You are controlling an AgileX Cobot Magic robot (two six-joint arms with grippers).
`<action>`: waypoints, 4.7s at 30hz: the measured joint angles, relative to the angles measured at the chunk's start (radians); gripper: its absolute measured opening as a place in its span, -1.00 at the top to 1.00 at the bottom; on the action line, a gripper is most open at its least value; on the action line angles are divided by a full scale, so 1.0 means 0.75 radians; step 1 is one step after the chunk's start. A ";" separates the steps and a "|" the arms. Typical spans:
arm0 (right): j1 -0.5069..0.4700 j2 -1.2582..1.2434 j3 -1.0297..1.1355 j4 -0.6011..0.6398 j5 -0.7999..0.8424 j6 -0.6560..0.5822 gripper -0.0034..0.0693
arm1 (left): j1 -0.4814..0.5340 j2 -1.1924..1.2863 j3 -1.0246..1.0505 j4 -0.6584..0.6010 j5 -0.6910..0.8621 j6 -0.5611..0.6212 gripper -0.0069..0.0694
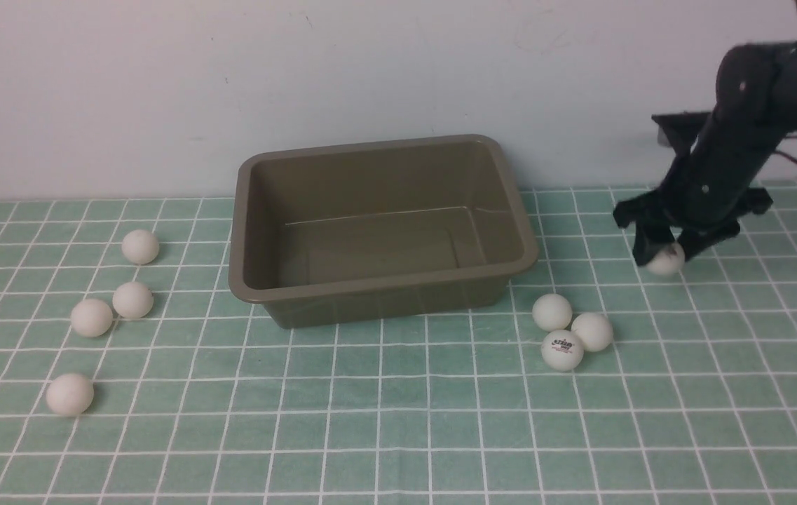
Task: Put the table tennis balls in the box on the green coffee tablecloth.
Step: 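Reach for and grasp a ping pong ball on the table, then release the ping pong ball into the bin and lift the gripper away, then reach for and grasp a ping pong ball on the table, then release the ping pong ball into the bin and lift the gripper away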
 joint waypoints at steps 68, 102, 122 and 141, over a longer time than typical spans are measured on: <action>-0.261 -0.352 1.025 -0.029 -0.482 -0.095 -0.36 | 0.000 0.000 0.000 0.000 0.001 0.000 0.83; -0.239 -0.482 0.561 0.017 -0.038 -0.089 -0.07 | 0.000 0.000 0.000 0.000 0.001 0.000 0.83; -0.027 0.027 -0.063 0.112 -0.112 -0.164 -0.07 | 0.000 0.000 0.000 0.000 0.001 0.000 0.83; -0.031 0.108 -0.254 0.097 0.124 -0.058 -0.40 | 0.000 0.000 0.000 0.000 0.001 0.000 0.83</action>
